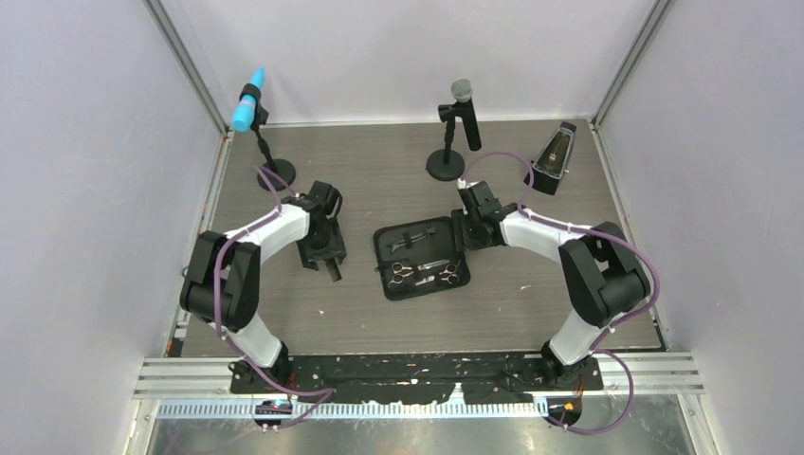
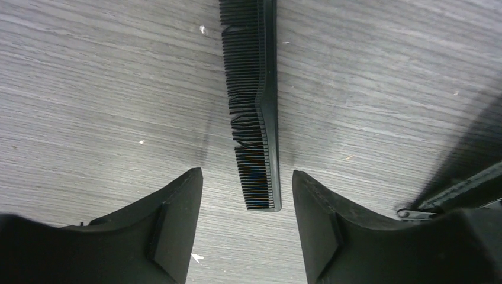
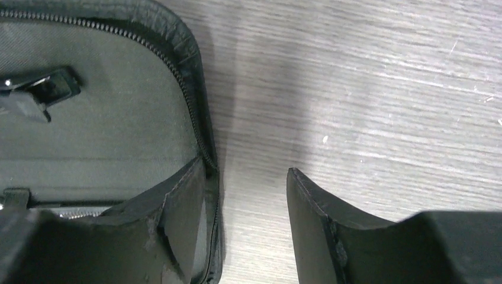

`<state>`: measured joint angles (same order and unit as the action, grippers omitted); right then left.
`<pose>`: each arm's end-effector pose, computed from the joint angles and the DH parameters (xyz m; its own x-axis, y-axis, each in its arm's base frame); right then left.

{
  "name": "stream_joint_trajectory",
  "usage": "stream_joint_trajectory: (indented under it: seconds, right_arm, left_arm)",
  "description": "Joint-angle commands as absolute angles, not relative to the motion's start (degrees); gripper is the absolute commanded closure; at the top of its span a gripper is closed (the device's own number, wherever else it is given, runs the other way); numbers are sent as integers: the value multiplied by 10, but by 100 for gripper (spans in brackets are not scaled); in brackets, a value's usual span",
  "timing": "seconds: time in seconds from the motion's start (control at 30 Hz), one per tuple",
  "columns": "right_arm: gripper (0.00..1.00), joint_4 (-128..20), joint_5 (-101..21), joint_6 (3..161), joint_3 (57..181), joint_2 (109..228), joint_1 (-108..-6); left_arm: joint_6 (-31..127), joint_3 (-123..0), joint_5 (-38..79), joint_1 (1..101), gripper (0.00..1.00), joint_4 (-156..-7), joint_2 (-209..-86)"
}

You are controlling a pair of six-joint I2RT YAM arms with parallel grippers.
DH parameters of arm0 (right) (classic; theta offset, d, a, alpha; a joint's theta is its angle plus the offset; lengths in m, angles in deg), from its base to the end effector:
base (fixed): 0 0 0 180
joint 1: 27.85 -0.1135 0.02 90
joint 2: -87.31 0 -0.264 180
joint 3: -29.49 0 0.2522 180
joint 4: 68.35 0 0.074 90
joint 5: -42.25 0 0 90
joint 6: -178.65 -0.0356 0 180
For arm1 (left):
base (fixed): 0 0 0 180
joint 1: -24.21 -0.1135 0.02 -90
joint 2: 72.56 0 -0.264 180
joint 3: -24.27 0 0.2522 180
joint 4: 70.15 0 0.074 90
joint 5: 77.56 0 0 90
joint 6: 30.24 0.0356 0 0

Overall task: Sort the hair-cutting tools
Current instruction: Adjust the hairdressing tool bag at the center of the board.

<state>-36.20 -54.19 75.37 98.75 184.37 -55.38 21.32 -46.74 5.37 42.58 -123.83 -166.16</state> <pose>0.2948 0.1491 0.1632 -0.8411 -0.1810 -0.5097 -0.2222 0.9748 0.0205 0.2817 -0.0889 0.1739 -0.8993 -0.3515 -0.2602 -0.3499 0.9352 -0.0539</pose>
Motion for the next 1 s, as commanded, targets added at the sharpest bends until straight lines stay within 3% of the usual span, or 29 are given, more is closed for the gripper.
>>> stream_joint_trajectory:
  seconds: [0.0, 0.33, 0.5, 0.97]
  right_arm:
    - [45, -377, -541, 746, 967, 1782, -554]
    - [44, -395, -495, 728, 923, 1676, -554]
    - [44, -393, -497, 726, 905, 1627, -553]
    - [43, -375, -494, 711, 866, 1512, -554]
  left_arm:
    - [231, -495, 61, 425, 43, -1270, -1686]
    - [248, -485, 102, 439, 62, -1297, -1715]
    - [247, -449, 150, 470, 84, -1276, -1724]
    - [185, -285, 187, 618, 86, -1281, -1529]
